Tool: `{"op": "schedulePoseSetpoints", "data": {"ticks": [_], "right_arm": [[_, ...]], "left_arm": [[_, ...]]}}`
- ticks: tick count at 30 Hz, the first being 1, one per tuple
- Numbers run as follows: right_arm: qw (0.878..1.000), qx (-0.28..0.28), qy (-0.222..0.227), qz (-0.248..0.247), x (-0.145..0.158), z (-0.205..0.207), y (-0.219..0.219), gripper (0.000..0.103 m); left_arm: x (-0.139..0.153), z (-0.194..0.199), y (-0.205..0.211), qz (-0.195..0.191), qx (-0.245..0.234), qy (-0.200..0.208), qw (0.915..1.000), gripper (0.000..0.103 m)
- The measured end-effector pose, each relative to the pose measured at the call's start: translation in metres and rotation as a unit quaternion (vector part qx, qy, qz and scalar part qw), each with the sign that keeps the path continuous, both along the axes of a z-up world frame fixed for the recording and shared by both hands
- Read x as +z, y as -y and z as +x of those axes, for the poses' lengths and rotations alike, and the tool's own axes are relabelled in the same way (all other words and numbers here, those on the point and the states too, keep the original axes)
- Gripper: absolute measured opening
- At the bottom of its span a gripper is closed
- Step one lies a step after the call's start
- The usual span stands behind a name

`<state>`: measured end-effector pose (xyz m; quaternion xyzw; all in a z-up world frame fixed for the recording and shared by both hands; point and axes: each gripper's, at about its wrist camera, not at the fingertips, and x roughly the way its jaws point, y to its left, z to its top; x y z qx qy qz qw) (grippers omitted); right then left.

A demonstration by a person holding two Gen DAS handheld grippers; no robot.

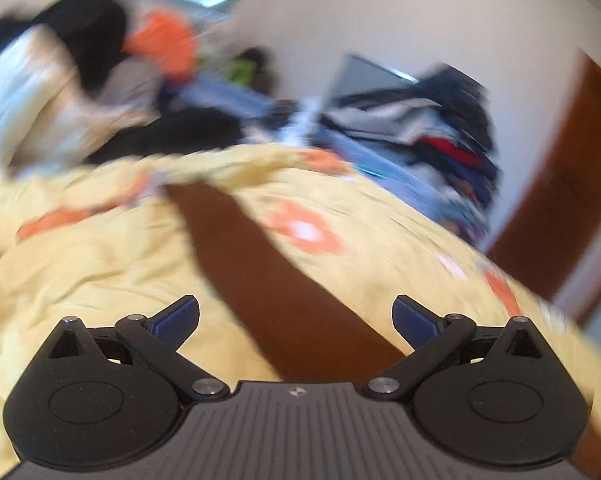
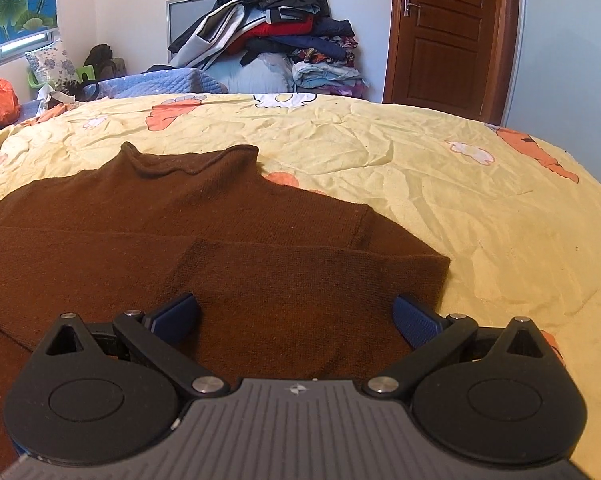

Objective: Fold small clothes

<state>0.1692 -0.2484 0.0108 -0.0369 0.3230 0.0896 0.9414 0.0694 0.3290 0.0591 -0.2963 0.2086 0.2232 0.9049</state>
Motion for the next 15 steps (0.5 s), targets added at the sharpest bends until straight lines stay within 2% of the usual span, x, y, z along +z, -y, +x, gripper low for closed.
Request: {"op": "schedulePoseSetpoints", "data": {"ticks": [1,2,4,6,10,11,13,14,15], "right_arm": [[1.000,0.000,0.000,0.000,0.000,0.000,0.000,0.103],[1.000,0.000,0.000,0.001,0.000,0.000,0.000,0.103],[1.000,0.000,0.000,0.001,0.000,0.000,0.001,0.103],[1.000,0.000,0.000,0.001,0.000,0.000,0.001,0.103],[1.000,-0.001,0.000,0.001,0.000,0.001,0.001,0.103],[1.000,-0.001,0.000,0.001,0.000,0.001,0.001,0.103],[1.000,-0.001,0.000,0.001,0.000,0.001,0.001,0.103],[1.000,-0.001,0.000,0.001,0.000,0.001,0.001,0.103],[1.000,-0.001,0.000,0.001,0.000,0.001,0.001,0.103]], "left_arm": [[-0.007,0.001,-0.030,-0.054,0.026,0.006,0.9982,0.103],[-0.015,0.003,-0.057,-0.110,0.044,0.017,0.9928,0.103],[-0.033,0.006,-0.095,-0.198,0.074,0.042,0.9765,0.103],[-0.043,0.013,-0.115,-0.235,0.089,0.062,0.9660,0.103],[-0.046,0.042,-0.128,-0.247,0.069,0.075,0.9636,0.102],[-0.046,0.049,-0.128,-0.242,0.066,0.072,0.9653,0.097],[-0.047,0.064,-0.129,-0.239,0.046,0.061,0.9680,0.071],[-0.051,0.071,-0.130,-0.245,0.032,0.049,0.9678,0.046],[-0.053,0.078,-0.130,-0.248,0.023,0.035,0.9678,0.035]]}}
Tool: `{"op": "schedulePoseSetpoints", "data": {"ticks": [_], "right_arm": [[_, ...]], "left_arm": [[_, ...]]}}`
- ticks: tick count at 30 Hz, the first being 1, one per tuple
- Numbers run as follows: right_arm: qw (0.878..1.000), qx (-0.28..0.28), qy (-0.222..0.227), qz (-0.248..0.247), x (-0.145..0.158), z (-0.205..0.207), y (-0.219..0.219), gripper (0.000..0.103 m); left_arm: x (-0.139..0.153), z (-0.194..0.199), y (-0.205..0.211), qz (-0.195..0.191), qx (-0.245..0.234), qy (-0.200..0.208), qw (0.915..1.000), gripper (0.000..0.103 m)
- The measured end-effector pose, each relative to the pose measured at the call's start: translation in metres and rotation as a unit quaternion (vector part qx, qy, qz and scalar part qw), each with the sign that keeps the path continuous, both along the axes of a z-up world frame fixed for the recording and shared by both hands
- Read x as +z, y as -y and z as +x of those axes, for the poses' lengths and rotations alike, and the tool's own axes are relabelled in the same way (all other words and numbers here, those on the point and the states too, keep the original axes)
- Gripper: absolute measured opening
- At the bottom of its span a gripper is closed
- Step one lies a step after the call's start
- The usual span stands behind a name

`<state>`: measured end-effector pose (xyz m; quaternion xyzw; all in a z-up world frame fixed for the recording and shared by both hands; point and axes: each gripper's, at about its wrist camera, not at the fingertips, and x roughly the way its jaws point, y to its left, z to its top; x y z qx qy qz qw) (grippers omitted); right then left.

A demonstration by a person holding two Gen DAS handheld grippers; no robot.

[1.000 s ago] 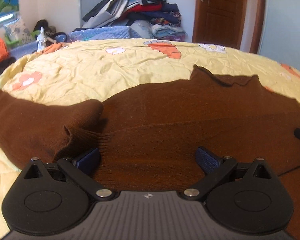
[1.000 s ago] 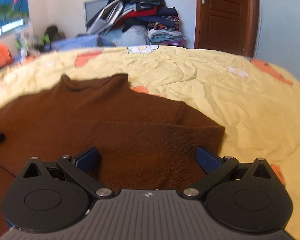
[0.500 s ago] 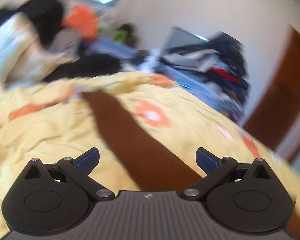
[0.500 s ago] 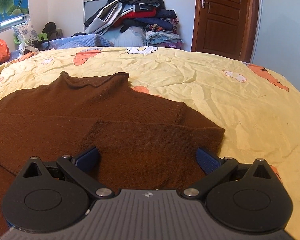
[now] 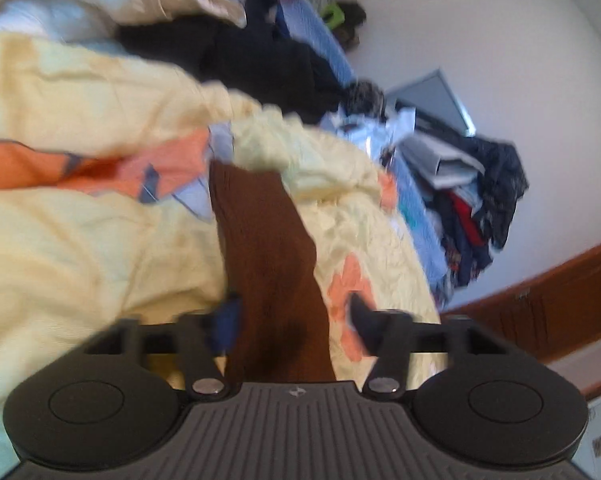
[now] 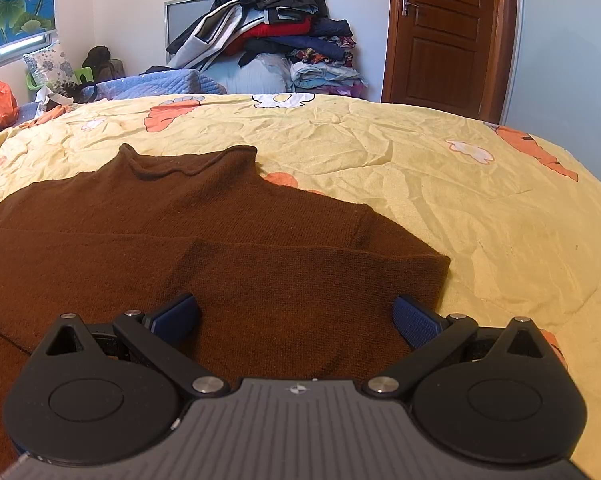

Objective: Fold small clothes

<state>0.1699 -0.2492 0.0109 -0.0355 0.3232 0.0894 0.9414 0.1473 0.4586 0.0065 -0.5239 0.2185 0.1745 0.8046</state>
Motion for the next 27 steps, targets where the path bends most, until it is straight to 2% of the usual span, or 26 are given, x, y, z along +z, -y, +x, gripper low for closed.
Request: {"op": "schedulePoseSetpoints", "data": {"ticks": [4,6,7,9,10,12,15,17,19,21,22,24,26,27], "right_arm": [[1.000,0.000,0.000,0.000,0.000,0.000,0.000,0.103],[1.000,0.000,0.000,0.001,0.000,0.000,0.000,0.103],[1.000,0.000,0.000,0.001,0.000,0.000,0.000,0.103],[1.000,0.000,0.000,0.002,0.000,0.001,0.001,0.103],[1.000,0.000,0.000,0.003,0.000,0.001,0.001,0.103],[1.000,0.000,0.000,0.004,0.001,0.001,0.001,0.103],[1.000,-0.001,0.000,0.007,0.001,0.001,0.001,0.103],[1.000,-0.001,0.000,0.008,0.001,0.001,0.001,0.103],[1.000,-0.001,0.000,0.008,0.001,0.001,0.001,0.103],[1.000,-0.001,0.000,0.008,0.001,0.001,0.001,0.103],[1.000,-0.002,0.000,0.008,0.001,0.000,0.001,0.103],[1.000,-0.002,0.000,0.008,0.001,0.000,0.001,0.103],[1.000,-0.002,0.000,0.008,0.001,0.000,0.001,0.103],[1.000,-0.002,0.000,0.008,0.001,0.000,0.001,0.103]], "left_arm": [[0.002,0.007,0.005,0.020,-0.002,-0.016,0.9997,0.033],[0.009,0.005,0.009,0.046,0.008,-0.029,0.9985,0.014],[0.012,0.002,0.010,0.057,0.014,-0.031,0.9978,0.014],[0.022,-0.003,0.014,0.080,0.017,-0.034,0.9961,0.005],[0.028,-0.004,0.018,0.099,0.019,-0.038,0.9942,0.005],[0.049,-0.003,0.036,0.168,0.014,-0.043,0.9848,0.005],[0.091,-0.003,0.095,0.300,-0.031,-0.027,0.9531,0.005],[0.112,-0.003,0.156,0.379,-0.089,0.001,0.9209,0.005],[0.123,-0.009,0.228,0.429,-0.167,0.038,0.8872,0.005],[0.118,-0.020,0.302,0.434,-0.287,0.063,0.8517,0.005],[0.108,-0.026,0.337,0.422,-0.352,0.067,0.8327,0.006],[0.079,-0.043,0.391,0.394,-0.444,0.060,0.8023,0.012],[0.052,-0.066,0.423,0.391,-0.472,0.047,0.7889,0.012],[0.042,-0.077,0.432,0.389,-0.475,0.041,0.7883,0.012]]}}
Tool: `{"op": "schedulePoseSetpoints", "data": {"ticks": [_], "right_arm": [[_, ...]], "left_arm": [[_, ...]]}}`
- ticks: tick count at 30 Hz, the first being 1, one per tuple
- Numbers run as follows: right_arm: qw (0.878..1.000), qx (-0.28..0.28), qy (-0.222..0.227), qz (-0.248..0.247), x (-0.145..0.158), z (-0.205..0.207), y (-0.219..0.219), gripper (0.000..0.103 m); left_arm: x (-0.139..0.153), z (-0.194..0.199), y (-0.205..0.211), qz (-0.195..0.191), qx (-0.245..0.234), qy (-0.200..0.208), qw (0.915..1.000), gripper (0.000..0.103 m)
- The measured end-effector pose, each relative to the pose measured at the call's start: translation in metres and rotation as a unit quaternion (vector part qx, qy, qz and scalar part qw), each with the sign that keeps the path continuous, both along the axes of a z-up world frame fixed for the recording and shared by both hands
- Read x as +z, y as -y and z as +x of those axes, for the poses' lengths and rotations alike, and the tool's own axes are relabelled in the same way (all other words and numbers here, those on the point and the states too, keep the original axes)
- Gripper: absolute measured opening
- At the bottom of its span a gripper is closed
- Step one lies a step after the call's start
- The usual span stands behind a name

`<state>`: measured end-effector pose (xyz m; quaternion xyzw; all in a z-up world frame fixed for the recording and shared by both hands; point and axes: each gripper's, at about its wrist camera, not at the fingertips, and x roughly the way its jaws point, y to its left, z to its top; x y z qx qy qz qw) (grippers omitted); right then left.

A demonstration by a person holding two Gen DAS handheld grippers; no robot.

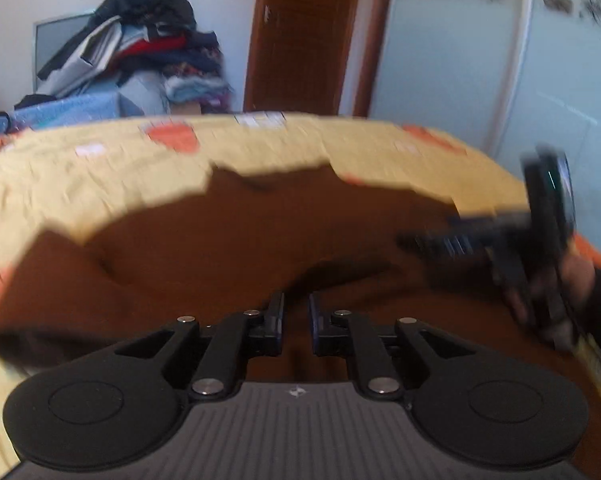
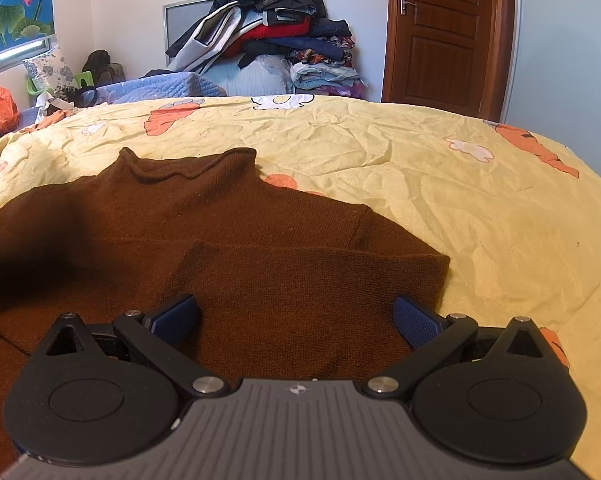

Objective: Fold small clothes

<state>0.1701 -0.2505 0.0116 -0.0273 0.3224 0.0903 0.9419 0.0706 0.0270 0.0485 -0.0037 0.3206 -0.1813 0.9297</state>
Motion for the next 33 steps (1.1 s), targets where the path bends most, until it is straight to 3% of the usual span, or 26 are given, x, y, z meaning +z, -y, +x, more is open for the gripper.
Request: {"op": "schedulePoseSetpoints", "data": {"ticks": [2,4,7,9,11,13,15,16,17,19,22,24,26,29,33], "right_arm": [[1.000,0.000,0.000,0.000,0.000,0.000,0.000,0.103],[1.000,0.000,0.000,0.001,0.000,0.000,0.000,0.103],[1.000,0.000,-0.001,0.001,0.000,-0.001,0.000,0.103],[1.000,0.001,-0.009,0.008,0.006,0.000,0.001,0.103],[0.998,-0.009,-0.023,0.054,0.024,-0.003,0.003,0.095],[0.988,0.012,-0.027,0.153,0.046,-0.014,0.007,0.094],[0.962,0.051,-0.097,0.249,0.051,-0.011,0.003,0.088],[0.950,0.070,-0.136,0.272,0.048,-0.007,-0.003,0.086],[0.945,0.083,-0.164,0.271,0.043,-0.004,-0.011,0.084],[0.946,0.080,-0.198,0.246,0.032,0.003,-0.025,0.077],[0.943,0.075,-0.204,0.253,0.024,0.007,-0.034,0.070],[0.936,0.081,-0.216,0.265,0.022,0.011,-0.039,0.034],[0.942,0.083,-0.221,0.238,0.019,0.013,-0.048,0.014],[0.948,0.097,-0.210,0.217,0.019,0.009,-0.053,0.011],[0.955,0.115,-0.160,0.222,0.060,0.003,-0.028,0.011]], "left_arm": [[-0.019,-0.018,-0.003,-0.034,0.005,-0.029,0.9990,0.016],[-0.033,-0.031,-0.013,-0.070,0.021,-0.043,0.9964,0.027],[-0.042,-0.048,-0.033,-0.131,0.049,-0.013,0.9901,0.042],[-0.041,-0.051,-0.036,-0.146,0.079,-0.004,0.9862,0.077],[-0.043,-0.050,-0.038,-0.153,0.102,0.005,0.9830,0.087],[-0.042,-0.049,-0.038,-0.151,0.104,0.005,0.9830,0.087],[-0.041,-0.049,-0.039,-0.150,0.103,0.005,0.9833,0.088],[-0.041,-0.049,-0.039,-0.152,0.102,0.005,0.9832,0.089],[-0.040,-0.049,-0.040,-0.153,0.101,0.005,0.9830,0.090],[-0.040,-0.048,-0.041,-0.154,0.100,0.005,0.9829,0.090],[-0.041,-0.047,-0.041,-0.155,0.102,0.005,0.9827,0.090],[-0.041,-0.046,-0.041,-0.157,0.102,0.005,0.9824,0.090],[-0.041,-0.046,-0.041,-0.158,0.102,0.005,0.9822,0.091],[-0.042,-0.047,-0.041,-0.160,0.101,0.004,0.9819,0.092],[-0.042,-0.047,-0.042,-0.163,0.100,0.004,0.9815,0.092]]}}
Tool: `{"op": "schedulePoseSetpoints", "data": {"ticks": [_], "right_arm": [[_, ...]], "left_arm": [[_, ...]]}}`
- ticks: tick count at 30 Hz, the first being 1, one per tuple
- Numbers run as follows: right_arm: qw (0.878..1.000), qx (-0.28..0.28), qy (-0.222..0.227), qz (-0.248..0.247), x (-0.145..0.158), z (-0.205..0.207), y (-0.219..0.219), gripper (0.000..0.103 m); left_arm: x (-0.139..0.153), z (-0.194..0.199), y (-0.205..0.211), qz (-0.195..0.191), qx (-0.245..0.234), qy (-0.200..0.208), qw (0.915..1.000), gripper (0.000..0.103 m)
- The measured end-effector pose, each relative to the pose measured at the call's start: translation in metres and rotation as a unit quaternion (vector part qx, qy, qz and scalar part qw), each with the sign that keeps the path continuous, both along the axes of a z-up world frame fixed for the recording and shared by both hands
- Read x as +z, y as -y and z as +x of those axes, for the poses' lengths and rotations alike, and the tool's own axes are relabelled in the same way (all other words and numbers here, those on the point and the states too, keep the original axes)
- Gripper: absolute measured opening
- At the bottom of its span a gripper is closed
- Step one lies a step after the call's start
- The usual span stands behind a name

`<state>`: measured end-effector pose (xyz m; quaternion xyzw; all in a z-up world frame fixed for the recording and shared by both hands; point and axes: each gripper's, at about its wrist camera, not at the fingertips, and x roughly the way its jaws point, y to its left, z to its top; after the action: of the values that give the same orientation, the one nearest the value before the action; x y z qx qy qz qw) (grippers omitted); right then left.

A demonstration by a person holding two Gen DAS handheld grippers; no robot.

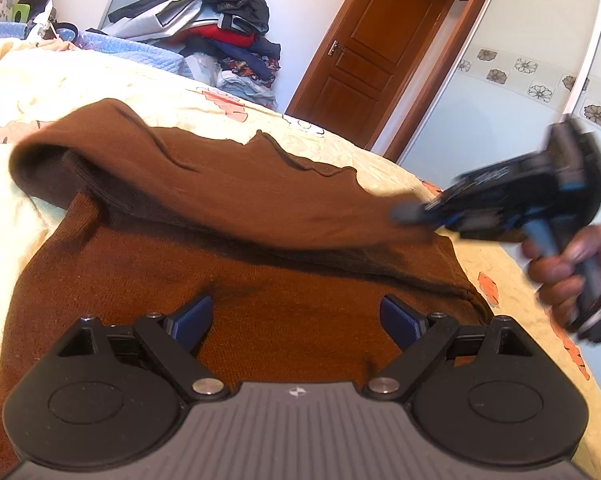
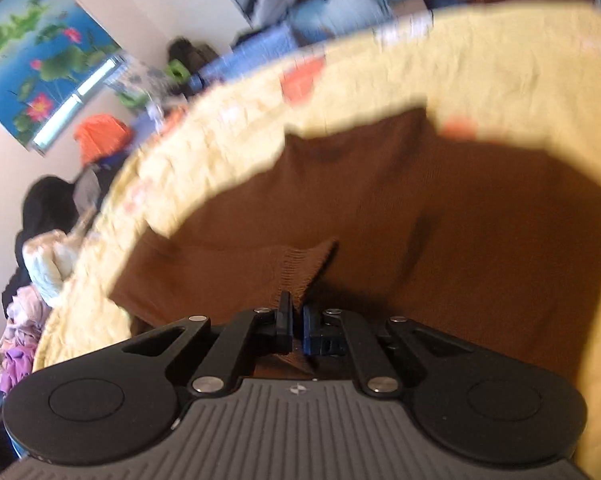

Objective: Fold small clothes

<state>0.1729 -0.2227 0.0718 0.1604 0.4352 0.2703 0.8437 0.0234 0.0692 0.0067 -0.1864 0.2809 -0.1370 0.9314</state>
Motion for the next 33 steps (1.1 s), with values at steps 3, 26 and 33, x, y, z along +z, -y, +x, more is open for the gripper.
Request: {"op": "schedulePoseSetpoints", "data": {"ticks": [3,26,33], "right_arm": [[0.999,-0.029,0.023,-0.032,0.024,0.003,0.038,0.011],[0.992,-0.112,0.002,0.063,0.012,-0.001,0.074,0.069],[0.996,-0.073,0.006,0.053,-0.003,-0.002,0.050,0.069]], "left_arm": [[0.000,0.000,-0.001,-0.006,-0.001,0.000,1.0000,0.093],[0.015,-0.008,0.002,0.004,0.017,-0.004,0.9998,0.094],[0.064,0.051,-0.002,0.002,0.016,0.053,0.9985,0.094]]}}
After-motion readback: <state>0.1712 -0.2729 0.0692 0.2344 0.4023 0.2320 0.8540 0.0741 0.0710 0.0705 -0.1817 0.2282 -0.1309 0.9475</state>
